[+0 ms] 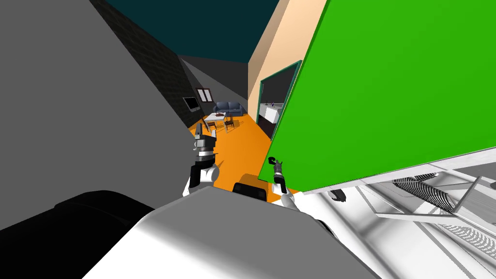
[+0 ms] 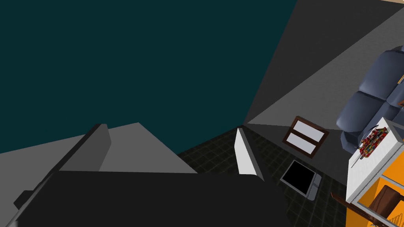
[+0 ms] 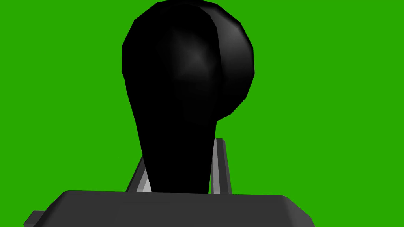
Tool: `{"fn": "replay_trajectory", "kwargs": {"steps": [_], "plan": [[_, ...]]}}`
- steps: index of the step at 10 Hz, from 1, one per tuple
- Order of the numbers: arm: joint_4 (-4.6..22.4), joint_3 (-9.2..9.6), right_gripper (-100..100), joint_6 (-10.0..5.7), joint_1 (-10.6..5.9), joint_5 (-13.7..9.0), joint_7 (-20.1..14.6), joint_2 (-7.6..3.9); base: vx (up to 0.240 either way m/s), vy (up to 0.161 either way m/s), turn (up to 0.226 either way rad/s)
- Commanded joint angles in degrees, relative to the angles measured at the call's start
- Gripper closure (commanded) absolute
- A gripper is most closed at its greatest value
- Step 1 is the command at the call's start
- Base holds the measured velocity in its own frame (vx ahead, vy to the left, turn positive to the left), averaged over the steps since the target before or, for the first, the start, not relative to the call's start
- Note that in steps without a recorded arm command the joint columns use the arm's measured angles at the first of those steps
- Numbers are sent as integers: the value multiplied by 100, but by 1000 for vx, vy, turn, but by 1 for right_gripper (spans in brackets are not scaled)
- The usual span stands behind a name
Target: Push the door open
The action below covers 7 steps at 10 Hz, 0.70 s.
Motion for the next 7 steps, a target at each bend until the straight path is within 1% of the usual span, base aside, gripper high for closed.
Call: {"fn": "replay_trajectory", "kwargs": {"steps": [1, 2, 3, 4, 7], "plan": [[-36, -56, 100, 12, -8, -28, 21, 28, 152, 78, -44], [-32, -94, 100, 14, -9, -46, 34, 37, 152, 95, -45], [-14, -95, 100, 9, 15, -45, 30, -1, 69, 36, -40], [-16, -170, 100, 4, 18, -91, 47, -39, 137, 30, -62], [-8, -258, 100, -2, 27, -148, 71, -69, 171, 39, -49]]}}
